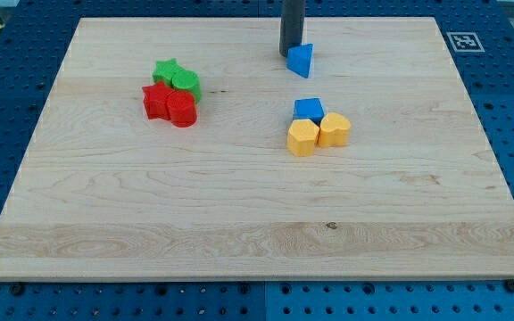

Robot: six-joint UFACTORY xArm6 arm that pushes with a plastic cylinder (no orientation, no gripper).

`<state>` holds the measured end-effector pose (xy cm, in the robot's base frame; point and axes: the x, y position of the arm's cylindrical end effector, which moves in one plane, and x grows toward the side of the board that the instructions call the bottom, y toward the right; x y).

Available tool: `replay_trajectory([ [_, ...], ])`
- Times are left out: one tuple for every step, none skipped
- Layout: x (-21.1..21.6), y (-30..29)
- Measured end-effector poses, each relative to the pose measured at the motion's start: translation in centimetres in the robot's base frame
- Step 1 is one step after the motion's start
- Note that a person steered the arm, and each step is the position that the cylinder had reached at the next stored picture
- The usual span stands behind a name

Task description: Push the blue triangle to the blue cube

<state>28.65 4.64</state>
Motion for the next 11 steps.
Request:
replay_trajectory([
  [1.1, 1.9],
  [1.2, 4.5],
  [1.2, 5.9],
  [1.4, 5.4],
  [2.4, 3.7],
  [3.5, 3.6],
  [3.4, 5.1],
  [3.3, 7.3],
  [3.6, 7.3],
  [4.6, 6.8],
  [6.1, 6.0],
])
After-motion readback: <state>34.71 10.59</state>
